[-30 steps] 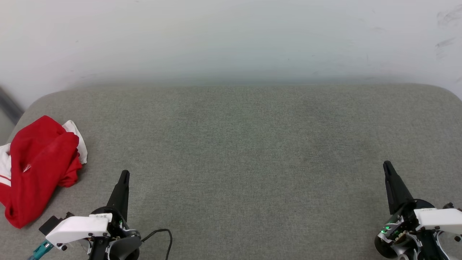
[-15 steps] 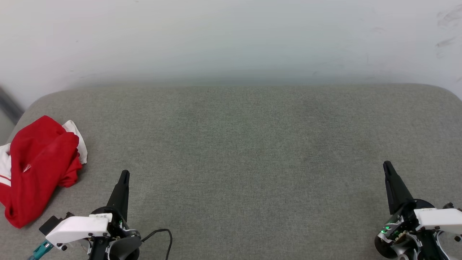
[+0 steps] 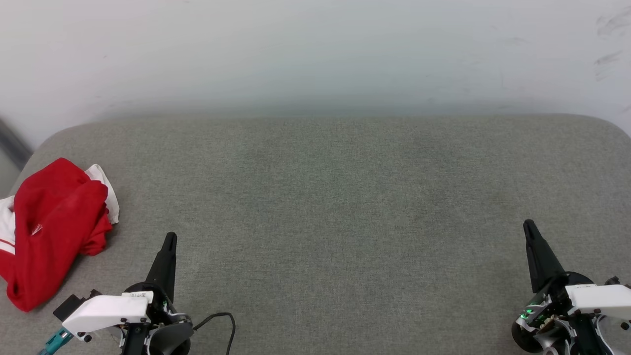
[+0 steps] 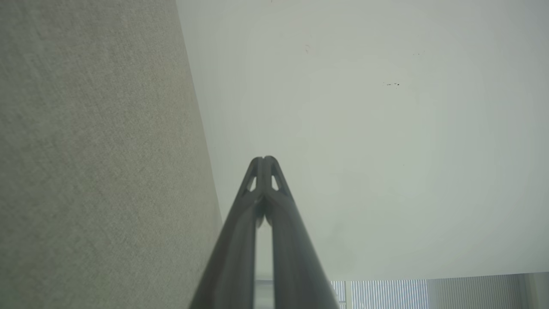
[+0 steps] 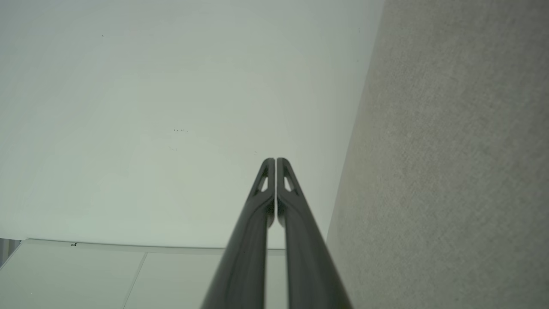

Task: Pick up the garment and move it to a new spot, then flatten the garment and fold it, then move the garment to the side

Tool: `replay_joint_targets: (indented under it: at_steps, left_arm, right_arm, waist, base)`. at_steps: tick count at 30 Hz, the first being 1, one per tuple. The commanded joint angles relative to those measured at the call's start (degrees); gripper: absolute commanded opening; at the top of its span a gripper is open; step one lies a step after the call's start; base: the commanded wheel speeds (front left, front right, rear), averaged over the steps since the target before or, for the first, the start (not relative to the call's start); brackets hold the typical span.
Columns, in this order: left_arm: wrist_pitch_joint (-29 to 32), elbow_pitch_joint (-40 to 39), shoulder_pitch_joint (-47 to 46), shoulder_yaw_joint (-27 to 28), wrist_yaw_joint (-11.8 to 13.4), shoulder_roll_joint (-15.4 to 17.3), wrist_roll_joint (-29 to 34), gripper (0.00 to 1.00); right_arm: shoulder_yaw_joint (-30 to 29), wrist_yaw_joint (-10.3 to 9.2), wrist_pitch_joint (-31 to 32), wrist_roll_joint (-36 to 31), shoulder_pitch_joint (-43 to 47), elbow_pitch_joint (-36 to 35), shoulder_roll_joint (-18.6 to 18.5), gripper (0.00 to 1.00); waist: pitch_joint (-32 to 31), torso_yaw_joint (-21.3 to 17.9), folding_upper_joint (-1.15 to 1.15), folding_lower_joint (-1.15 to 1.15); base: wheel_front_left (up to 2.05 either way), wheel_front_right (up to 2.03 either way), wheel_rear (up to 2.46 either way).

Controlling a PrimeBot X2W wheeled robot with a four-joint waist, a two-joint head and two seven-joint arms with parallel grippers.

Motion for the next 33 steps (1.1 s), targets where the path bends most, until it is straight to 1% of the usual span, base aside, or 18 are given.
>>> replay_joint_targets:
  at_steps: [1,3,4,6,14,21,27,33]
  left_arm:
    - [-0.07,-0.01,-0.39,0.05,-0.18,-0.10,0.07,0.00]
    - [-0.07,-0.01,-0.39,0.05,-0.18,-0.10,0.07,0.00]
    - [0.00,0.00,0.00,0.00,0.01,0.00,0.00,1.00]
    - [-0.03,0.71,0.44,-0.13,0.04,-0.04,0.00,1.00]
    - [-2.43,-0.30,0.02,-2.77,0.05,-0.03,0.86,1.00]
    - [-4.34,-1.79,-0.08,-3.87,0.05,-0.01,3.59,1.00]
    - [-5.86,-3.33,-0.13,-4.40,0.05,0.00,8.81,1.00]
    - [-7.28,-4.73,-0.28,-5.41,0.05,0.01,16.14,1.00]
  right_arm:
    - [0.04,-0.02,-0.04,-0.25,-0.71,0.03,0.20,0.00]
    - [0.04,-0.02,-0.05,-0.25,-0.71,0.03,0.20,0.00]
    - [0.00,0.00,-0.01,0.00,0.00,0.00,0.00,1.00]
    - [0.05,0.00,-0.03,0.01,0.50,0.69,0.01,1.00]
    - [1.36,0.00,-2.22,-1.19,1.06,-1.30,0.02,1.00]
    - [2.71,0.00,-4.25,-3.69,1.44,-2.75,-0.38,1.00]
    - [2.63,0.00,-5.82,-8.37,1.49,-3.87,-0.51,1.00]
    - [2.47,0.00,-7.24,-15.81,1.59,-4.98,-0.50,1.00]
  waist:
    - [0.00,0.00,0.00,0.00]
    - [0.00,0.00,0.00,0.00]
    - [0.00,0.00,0.00,0.00]
    - [0.00,0.00,0.00,0.00]
    - [-0.02,0.01,0.00,0.00]
    - [-0.05,0.01,0.00,0.00]
    - [-0.04,0.05,0.00,0.00]
    - [0.01,0.10,0.00,0.00]
  base:
    - [0.00,0.00,0.00]
    - [0.00,0.00,0.00]
    - [0.00,0.00,0.00]
    - [0.00,0.00,0.00]
    - [0.00,0.00,0.00]
    - [0.00,0.00,0.00]
    - [0.00,0.00,0.00]
    - [0.00,0.00,0.00]
